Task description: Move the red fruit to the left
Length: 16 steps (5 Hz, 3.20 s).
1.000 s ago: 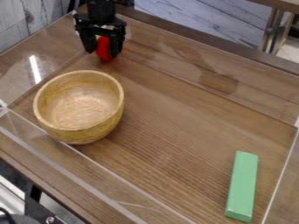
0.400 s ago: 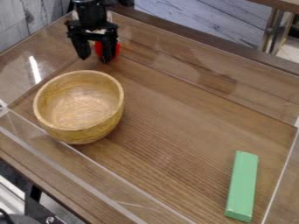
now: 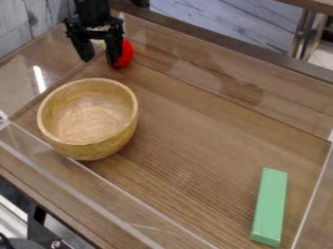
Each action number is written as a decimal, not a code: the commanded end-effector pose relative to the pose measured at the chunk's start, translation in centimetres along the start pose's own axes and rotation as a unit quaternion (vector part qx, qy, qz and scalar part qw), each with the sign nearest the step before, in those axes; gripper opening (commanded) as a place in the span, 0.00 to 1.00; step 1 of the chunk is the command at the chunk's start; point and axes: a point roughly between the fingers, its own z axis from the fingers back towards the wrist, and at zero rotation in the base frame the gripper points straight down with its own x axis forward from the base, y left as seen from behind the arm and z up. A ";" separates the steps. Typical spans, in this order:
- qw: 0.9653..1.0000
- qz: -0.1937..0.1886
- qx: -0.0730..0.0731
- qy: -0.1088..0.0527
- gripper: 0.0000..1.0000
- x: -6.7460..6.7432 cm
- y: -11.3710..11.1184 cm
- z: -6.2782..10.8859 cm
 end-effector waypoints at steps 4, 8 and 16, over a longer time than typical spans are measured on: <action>0.999 -0.006 0.005 -0.041 1.00 0.2 0.3 2.7; 0.999 -0.021 -0.017 -0.037 1.00 0.7 -3.0 2.9; 0.997 -0.061 -0.039 -0.013 0.00 2.1 -8.0 -1.4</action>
